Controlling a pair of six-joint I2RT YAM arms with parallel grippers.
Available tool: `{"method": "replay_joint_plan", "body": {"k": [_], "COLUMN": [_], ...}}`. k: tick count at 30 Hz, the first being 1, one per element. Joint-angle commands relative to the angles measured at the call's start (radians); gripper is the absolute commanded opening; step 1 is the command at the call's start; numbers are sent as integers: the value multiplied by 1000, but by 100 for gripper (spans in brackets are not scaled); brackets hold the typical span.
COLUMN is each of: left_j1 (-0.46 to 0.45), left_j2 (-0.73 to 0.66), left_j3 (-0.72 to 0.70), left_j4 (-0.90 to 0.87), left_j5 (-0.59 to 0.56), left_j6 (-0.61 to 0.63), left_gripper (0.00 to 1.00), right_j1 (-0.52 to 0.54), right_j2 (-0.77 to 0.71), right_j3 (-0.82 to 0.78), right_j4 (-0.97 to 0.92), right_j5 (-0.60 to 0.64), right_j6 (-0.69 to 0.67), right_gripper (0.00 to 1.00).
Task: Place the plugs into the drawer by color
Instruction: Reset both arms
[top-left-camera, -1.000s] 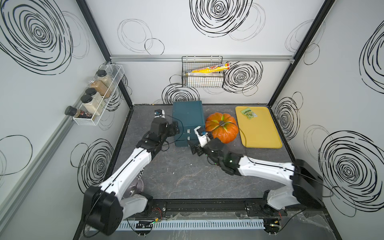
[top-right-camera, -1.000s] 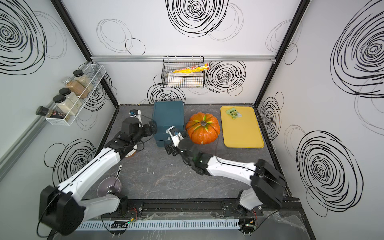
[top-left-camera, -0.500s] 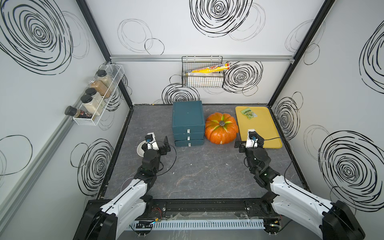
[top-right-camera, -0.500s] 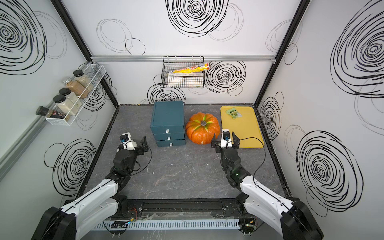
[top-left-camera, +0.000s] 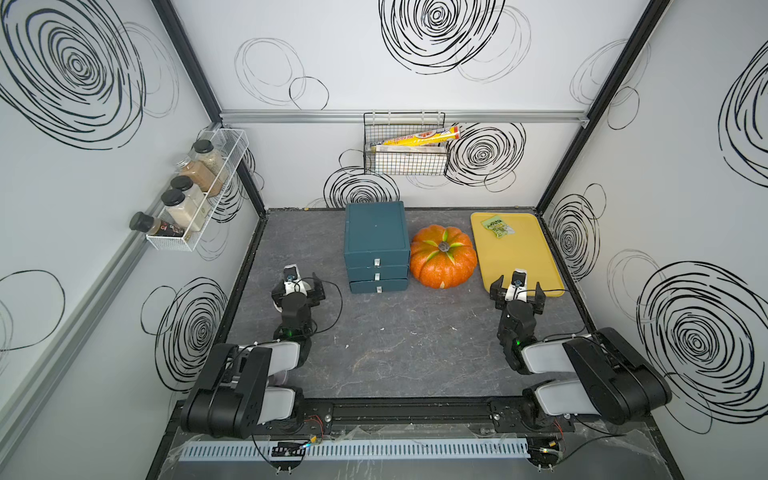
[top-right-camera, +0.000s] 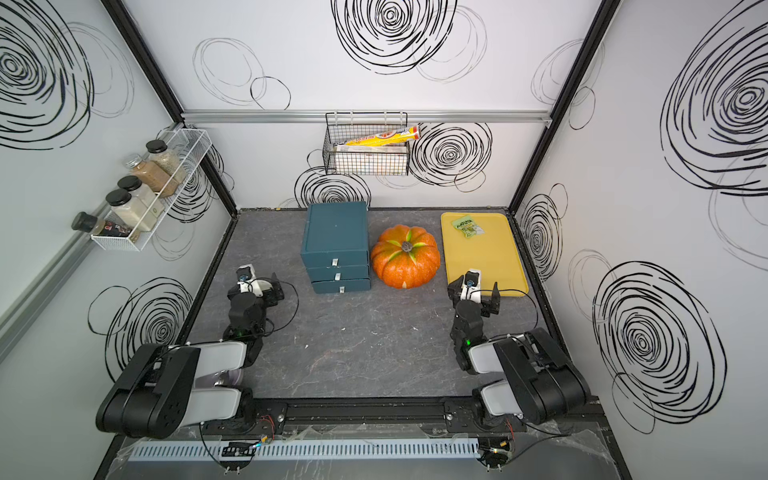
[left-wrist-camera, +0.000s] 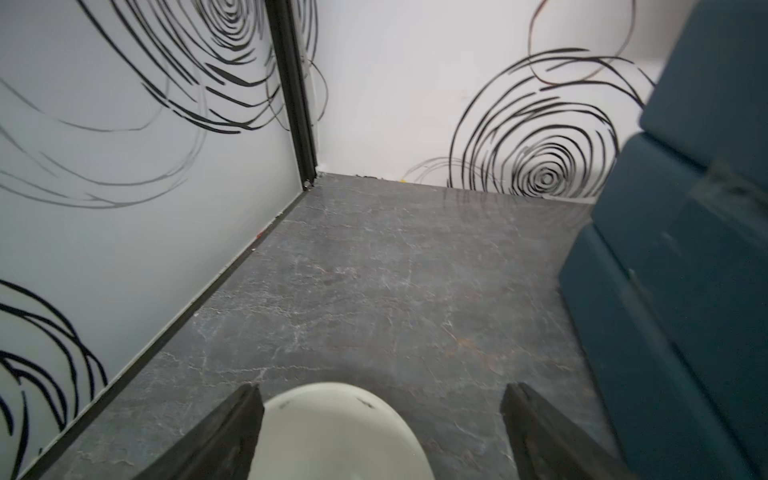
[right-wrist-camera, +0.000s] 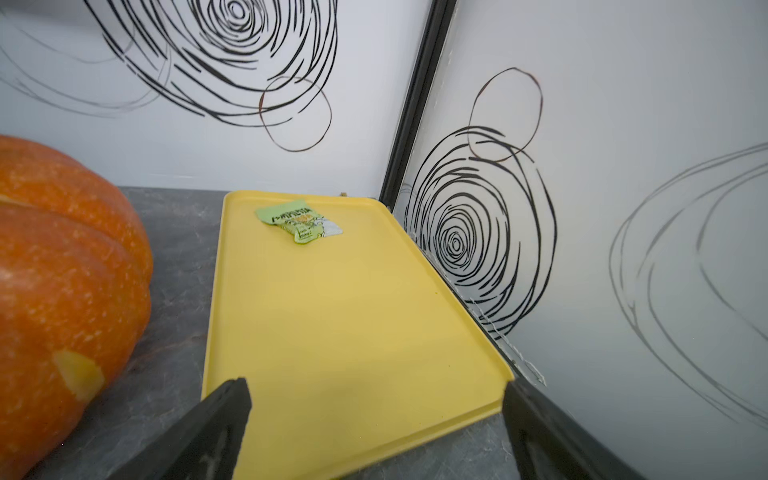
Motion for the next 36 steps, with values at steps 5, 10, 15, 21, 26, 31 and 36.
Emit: {"method": "replay_joint_plan", "body": {"k": [5, 10, 15, 21, 26, 31, 36], "left_j1": [53, 46, 42, 36, 32, 31, 31], "left_j2": [167, 206, 204, 195, 194, 196, 196], "left_j3": [-50, -21, -4, 12, 14, 13, 14], "left_j4": [389, 401, 359, 321, 289, 296, 297], "left_j5": [124, 141, 150, 159, 154, 154, 153], "left_j6": [-49, -23, -15, -1, 0, 1, 1], "left_gripper": [99, 99, 99, 99, 99, 99, 99], "right_j1": [1, -42, -97, -274, -271, -272, -272], "right_j2": [215, 129, 104, 139, 112, 121, 115], "right_j3": [-51, 62, 87, -52, 21, 21, 39], "right_j4": [543, 146, 30, 257, 87, 114, 62], "right_j5": [104, -52, -217, -710, -478, -455, -497], "right_j6": [-93, -28, -2, 64, 152, 158, 150], "right_gripper": [100, 100, 100, 100, 100, 100, 100]}}
